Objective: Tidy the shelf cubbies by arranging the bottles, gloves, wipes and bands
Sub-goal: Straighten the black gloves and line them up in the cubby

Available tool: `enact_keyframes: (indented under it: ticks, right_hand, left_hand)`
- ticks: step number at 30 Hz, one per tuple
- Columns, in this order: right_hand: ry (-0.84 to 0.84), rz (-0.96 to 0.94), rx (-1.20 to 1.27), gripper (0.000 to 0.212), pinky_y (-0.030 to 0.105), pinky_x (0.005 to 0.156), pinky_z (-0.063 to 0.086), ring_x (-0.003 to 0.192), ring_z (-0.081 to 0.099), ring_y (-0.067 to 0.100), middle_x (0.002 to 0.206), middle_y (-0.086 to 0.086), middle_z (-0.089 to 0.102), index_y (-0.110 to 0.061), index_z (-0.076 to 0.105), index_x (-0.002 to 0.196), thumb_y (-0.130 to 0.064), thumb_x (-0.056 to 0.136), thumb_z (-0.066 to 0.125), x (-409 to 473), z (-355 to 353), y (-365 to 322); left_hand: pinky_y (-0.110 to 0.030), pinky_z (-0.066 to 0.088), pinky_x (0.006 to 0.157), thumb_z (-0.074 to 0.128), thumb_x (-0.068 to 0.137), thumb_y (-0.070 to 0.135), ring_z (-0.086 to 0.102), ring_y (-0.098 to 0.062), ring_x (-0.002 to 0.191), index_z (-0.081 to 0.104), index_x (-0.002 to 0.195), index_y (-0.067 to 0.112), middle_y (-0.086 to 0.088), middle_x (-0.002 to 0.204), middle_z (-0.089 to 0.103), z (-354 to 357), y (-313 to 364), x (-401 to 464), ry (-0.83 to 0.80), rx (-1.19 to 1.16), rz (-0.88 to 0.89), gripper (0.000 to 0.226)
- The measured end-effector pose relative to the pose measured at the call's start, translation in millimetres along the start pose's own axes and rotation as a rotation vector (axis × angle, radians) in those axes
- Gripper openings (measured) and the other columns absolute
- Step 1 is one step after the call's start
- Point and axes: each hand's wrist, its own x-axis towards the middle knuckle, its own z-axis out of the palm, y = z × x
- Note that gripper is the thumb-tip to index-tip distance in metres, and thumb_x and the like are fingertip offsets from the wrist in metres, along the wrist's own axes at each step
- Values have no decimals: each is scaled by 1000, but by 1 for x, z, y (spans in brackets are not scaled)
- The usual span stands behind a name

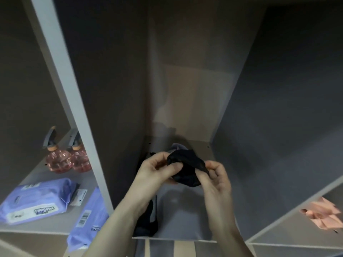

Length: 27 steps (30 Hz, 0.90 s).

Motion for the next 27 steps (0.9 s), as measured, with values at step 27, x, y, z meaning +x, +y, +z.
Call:
enact_keyframes:
  ticks: [27]
  right_hand:
    - [-63,-126,-199,14,19,86,47,105,59,8,106,-10,66,-25,70,82,-37,82,63,2,-7,1]
  left_hand:
    - [-16,45,53,66,75,24,53,-7,57,57,75,11,1,62,58,9,2,-6,130,-205,97,15]
